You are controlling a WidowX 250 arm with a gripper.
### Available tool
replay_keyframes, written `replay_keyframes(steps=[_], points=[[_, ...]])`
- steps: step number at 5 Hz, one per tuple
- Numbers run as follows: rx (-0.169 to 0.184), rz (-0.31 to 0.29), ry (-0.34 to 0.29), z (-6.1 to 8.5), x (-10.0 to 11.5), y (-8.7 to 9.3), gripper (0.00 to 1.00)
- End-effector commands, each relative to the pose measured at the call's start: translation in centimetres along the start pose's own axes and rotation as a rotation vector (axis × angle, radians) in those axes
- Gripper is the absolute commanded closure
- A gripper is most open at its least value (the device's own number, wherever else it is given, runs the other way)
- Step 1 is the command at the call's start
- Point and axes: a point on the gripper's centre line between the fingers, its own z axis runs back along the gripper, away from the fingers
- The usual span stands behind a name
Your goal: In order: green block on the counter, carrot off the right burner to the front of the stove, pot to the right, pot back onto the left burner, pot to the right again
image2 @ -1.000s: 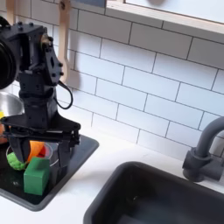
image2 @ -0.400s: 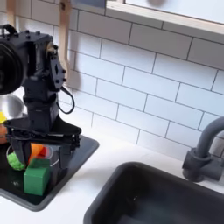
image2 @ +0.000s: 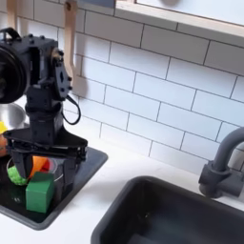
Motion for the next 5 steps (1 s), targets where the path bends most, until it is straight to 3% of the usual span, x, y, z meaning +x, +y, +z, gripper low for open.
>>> replay_keyframes(steps=[1,3,5], points=[[0.032,0.02,0.036,-0.61,-0.29,0.96,0.0],[0.024,0.008,0.086,-0.92,-1.04,0.77,0.0],[0.027,0.019,0.093,-1.31,-1.07,1.2,0.0]])
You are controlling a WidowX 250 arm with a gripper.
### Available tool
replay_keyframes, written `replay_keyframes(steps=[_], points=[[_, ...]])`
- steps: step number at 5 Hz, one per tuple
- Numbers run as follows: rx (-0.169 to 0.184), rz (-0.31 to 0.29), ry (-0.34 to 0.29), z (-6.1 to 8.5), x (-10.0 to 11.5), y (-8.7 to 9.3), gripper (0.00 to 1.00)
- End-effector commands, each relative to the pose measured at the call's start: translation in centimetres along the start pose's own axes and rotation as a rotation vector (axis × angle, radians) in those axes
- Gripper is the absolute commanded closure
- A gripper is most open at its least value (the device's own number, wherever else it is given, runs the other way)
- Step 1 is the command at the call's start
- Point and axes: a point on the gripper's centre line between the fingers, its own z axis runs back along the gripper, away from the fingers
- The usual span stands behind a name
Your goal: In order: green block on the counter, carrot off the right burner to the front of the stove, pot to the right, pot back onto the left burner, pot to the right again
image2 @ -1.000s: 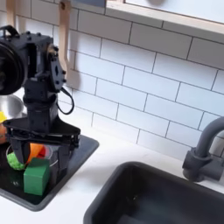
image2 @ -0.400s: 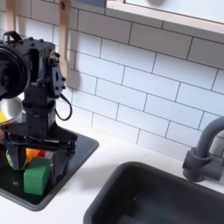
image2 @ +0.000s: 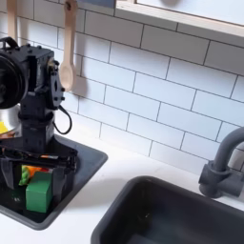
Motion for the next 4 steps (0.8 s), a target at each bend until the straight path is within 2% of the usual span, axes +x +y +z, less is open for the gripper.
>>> replay_keyframes(steps=[1,2,3,4], points=[[0.006,0.01,0.016,-0.61,-0.24,0.16,0.0],[-0.001,0.004,0.019,-0.66,-0.38,-0.1,0.0],[0.007,0.006,0.02,-0.67,-0.37,-0.02,0.11],[-0.006,0.009,0.024,-0.91,-0.37,0.13,1.0]])
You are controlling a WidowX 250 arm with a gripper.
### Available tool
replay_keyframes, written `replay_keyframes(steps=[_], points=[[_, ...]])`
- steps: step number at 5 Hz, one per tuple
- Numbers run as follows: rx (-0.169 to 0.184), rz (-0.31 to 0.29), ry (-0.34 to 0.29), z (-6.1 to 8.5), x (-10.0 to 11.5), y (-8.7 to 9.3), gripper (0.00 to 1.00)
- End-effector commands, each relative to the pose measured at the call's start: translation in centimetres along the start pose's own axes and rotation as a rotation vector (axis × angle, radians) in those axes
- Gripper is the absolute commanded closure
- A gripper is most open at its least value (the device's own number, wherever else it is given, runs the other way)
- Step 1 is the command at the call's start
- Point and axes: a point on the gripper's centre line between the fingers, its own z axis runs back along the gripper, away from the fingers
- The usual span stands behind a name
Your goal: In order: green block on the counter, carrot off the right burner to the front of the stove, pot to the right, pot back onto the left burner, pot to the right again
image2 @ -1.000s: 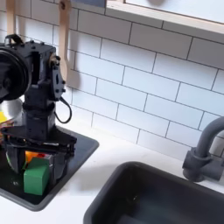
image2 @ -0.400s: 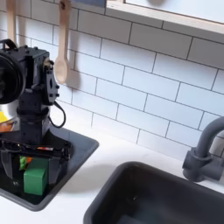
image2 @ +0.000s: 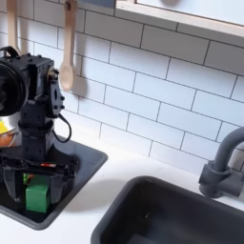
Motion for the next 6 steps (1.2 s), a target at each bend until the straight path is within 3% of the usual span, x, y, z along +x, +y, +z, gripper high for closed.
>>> replay_keyframes(steps=[1,3,5,6], points=[[-0.007,-0.002,-0.001,-0.1,0.1,0.1,1.0],[-0.011,-0.007,-0.008,0.1,0.1,-0.1,1.0],[-0.03,-0.005,-0.027,1.2,0.1,-0.4,1.0],[-0.037,-0.009,-0.002,0.7,0.0,-0.6,1.0]])
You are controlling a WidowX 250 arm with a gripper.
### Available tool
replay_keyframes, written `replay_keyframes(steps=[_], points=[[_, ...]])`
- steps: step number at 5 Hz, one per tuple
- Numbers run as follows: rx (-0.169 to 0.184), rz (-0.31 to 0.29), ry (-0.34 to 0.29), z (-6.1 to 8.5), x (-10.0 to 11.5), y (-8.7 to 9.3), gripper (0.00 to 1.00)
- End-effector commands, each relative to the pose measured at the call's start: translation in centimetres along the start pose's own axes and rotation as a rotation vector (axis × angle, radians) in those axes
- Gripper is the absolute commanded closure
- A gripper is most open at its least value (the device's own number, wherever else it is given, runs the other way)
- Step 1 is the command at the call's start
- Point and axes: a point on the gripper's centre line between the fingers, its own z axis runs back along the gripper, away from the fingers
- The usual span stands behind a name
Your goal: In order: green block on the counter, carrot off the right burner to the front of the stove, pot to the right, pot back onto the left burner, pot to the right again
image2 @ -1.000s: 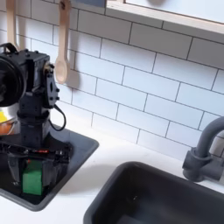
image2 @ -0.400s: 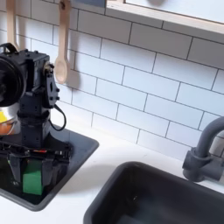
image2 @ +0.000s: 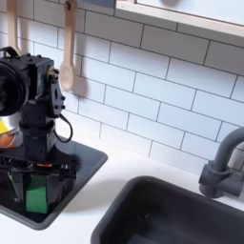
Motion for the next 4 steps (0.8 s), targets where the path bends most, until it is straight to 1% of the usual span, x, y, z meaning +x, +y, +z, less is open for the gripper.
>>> replay_keyframes(steps=[1,2,3,4], points=[[-0.019,0.003,-0.025,1.04,0.28,-0.17,1.0],[-0.029,0.002,-0.032,1.46,0.14,-0.25,1.0],[-0.042,-0.004,-0.028,1.35,0.11,-0.44,1.0],[-0.048,0.014,-0.024,1.24,0.13,0.05,1.0]])
